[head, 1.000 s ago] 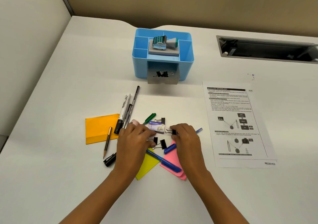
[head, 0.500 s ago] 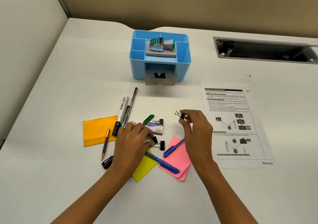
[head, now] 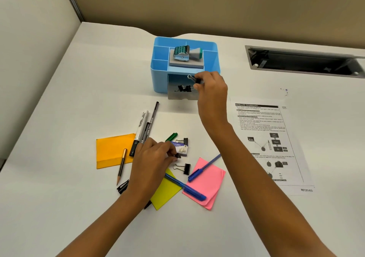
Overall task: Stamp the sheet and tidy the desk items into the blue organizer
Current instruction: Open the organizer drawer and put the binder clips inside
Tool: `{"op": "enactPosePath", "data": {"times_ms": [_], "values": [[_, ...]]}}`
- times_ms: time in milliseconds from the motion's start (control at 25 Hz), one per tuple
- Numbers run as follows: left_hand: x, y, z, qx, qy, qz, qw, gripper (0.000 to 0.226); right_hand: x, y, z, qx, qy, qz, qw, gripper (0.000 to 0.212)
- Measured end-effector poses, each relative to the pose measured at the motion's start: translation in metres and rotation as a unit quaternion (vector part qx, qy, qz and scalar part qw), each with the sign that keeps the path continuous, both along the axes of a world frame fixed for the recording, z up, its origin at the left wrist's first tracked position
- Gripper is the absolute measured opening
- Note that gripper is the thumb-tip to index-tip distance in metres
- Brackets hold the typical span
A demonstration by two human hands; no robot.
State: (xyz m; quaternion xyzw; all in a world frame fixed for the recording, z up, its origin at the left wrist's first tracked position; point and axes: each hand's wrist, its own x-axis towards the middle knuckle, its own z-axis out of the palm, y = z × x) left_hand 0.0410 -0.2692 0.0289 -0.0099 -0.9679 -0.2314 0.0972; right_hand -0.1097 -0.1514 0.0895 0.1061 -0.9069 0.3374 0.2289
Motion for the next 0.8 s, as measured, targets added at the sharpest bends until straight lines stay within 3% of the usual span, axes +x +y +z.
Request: {"op": "enactPosePath", "data": {"times_ms": [200, 360, 520, 800], "values": [[-0.014, -0.005, 0.015, 0.028, 0.008, 0.026, 0.999, 0.016, -0.016, -0.003, -0.012, 0.057, -0.047, 0.019, 0.997, 0.029], [-0.039, -0.012, 0.045, 0.075, 0.058, 0.063, 0.993, 0.014, -0.001, 0.001, -0.009, 0.003, 0.0, -0.007, 1.0, 0.037], [-0.084, -0.015, 0.074, 0.09, 0.124, 0.079, 0.985, 0.012, 0.034, 0.007, -0.012, -0.032, 0.004, -0.044, 0.999, 0.03], [-0.161, -0.007, 0.06, 0.021, 0.019, 0.055, 0.998, 0.014, 0.092, 0.025, -0.026, -0.021, -0.034, -0.02, 0.999, 0.028]]}}
